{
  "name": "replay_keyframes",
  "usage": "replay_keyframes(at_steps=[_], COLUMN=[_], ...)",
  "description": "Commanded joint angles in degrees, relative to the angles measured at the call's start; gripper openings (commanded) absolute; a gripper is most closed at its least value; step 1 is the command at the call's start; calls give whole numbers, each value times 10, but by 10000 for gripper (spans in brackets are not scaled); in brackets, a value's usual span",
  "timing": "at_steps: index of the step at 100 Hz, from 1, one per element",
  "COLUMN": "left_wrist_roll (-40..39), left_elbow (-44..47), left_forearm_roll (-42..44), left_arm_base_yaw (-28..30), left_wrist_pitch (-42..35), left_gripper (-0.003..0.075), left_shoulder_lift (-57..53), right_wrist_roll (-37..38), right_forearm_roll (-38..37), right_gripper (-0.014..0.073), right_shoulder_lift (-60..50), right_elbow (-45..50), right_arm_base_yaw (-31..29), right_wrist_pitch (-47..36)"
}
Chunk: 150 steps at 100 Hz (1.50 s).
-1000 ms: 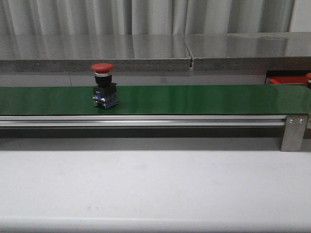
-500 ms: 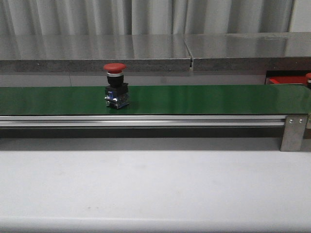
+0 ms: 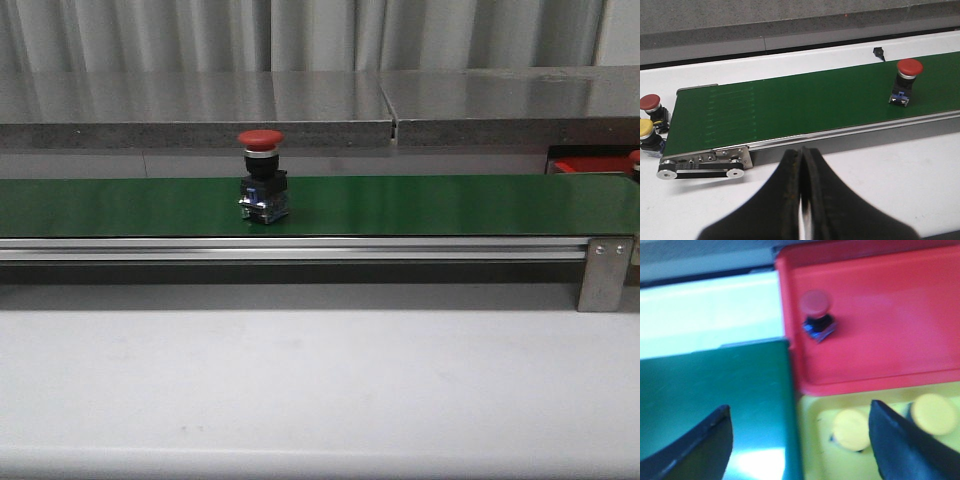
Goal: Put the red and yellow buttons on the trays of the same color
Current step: 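Lower the right gripper onto the red button on the belt, close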
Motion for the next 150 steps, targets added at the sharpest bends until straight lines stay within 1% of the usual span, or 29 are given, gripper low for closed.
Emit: replay_keyframes(at_steps=[1, 30, 58, 83, 106, 117, 150], left_wrist_roll=[-3, -3, -3, -3, -3, -3, -3], left_elbow=[-14, -14, -14, -14, -14, -14, -14], left_forearm_roll=[-13, -13, -13, -13, -13, -13, -13], left_arm_base_yaw=[-4, -4, -4, -4, -4, -4, -4], left_wrist_pitch=[-41, -41, -41, -41, -41, -41, -41], left_gripper=[-20, -20, -20, -20, -20, -20, -20], left_shoulder_lift=[1, 1, 1, 1, 1, 1, 1], right_wrist_roll=[-9, -9, -9, -19, -74, -90, -100], right_forearm_roll=[-9, -46, -48, -65, -67, -66, -65], right_gripper=[563, 563, 563, 563, 563, 563, 563], right_shoulder_lift=[-22, -22, -12, 33, 89, 112, 150], right_elbow=[-15, -15, -25, -103, -171, -182, -186], right_arm_base_yaw=[26, 121, 195, 251, 308, 331, 386], right_wrist_pitch=[-5, 17, 42, 113, 153, 153, 95])
